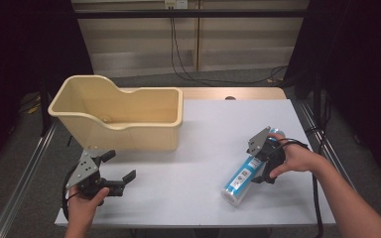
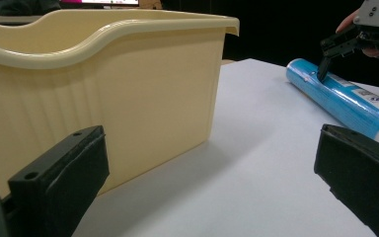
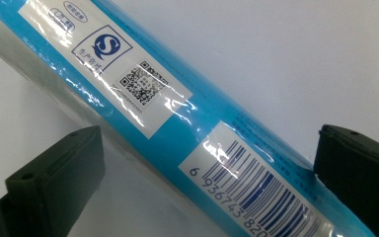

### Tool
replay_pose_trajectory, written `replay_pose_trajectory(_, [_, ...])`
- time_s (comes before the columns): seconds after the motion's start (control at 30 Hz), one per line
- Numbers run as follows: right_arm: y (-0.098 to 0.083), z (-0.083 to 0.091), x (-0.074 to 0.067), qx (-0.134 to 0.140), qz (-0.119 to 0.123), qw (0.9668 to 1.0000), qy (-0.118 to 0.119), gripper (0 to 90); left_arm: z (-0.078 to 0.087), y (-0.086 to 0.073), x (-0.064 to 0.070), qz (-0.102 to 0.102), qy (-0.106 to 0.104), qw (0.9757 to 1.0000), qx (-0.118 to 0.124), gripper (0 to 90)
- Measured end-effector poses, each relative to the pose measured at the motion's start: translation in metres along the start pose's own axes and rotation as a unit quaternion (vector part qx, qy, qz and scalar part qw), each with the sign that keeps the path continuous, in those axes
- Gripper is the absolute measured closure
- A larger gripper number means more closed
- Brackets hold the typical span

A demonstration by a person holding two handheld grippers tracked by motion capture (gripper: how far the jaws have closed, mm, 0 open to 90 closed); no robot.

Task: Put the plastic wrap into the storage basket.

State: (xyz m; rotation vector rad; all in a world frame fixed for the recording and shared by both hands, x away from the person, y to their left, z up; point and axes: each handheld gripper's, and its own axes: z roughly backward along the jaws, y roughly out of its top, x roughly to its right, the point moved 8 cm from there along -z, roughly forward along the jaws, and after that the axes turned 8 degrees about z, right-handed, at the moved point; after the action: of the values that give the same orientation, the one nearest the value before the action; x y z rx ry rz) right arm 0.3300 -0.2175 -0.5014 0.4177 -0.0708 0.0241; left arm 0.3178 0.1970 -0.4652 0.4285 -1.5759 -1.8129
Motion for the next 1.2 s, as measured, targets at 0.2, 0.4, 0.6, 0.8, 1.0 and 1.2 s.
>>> replay_pose_trajectory(0.2, [-0.001, -0.001, -0.002, -0.001, 0.015, 0.9999, 0.006, 0.0, 0.000, 0.000, 0.000, 0.000, 0.001, 1.0000, 0.000, 0.1])
replay_pose_trajectory(0.4, [-0.003, -0.006, -0.007, -0.016, 0.059, 0.9976, 0.032, 0.0, 0.000, 0.000, -0.001, 0.000, 0.003, 1.0000, 0.000, 0.1])
replay_pose_trajectory(0.6, [-0.009, -0.029, -0.017, -0.066, 0.095, 0.9917, 0.055, 0.0, -0.001, -0.001, -0.002, 0.005, 0.006, 1.0000, 0.000, 0.1])
replay_pose_trajectory(0.8, [0.005, -0.037, -0.007, -0.052, 0.042, 0.9976, 0.019, 3.2, -0.002, -0.002, -0.003, 0.000, 0.006, 1.0000, -0.006, 0.1])
replay_pose_trajectory(1.0, [0.028, -0.043, 0.003, -0.074, -0.017, 0.9969, -0.020, 16.2, -0.003, -0.003, -0.003, -0.001, 0.006, 1.0000, -0.007, 0.1])
replay_pose_trajectory(1.2, [0.041, -0.046, 0.010, -0.084, -0.061, 0.9946, -0.001, 18.8, -0.001, -0.002, -0.003, -0.006, 0.007, 0.9999, -0.009, 0.1])
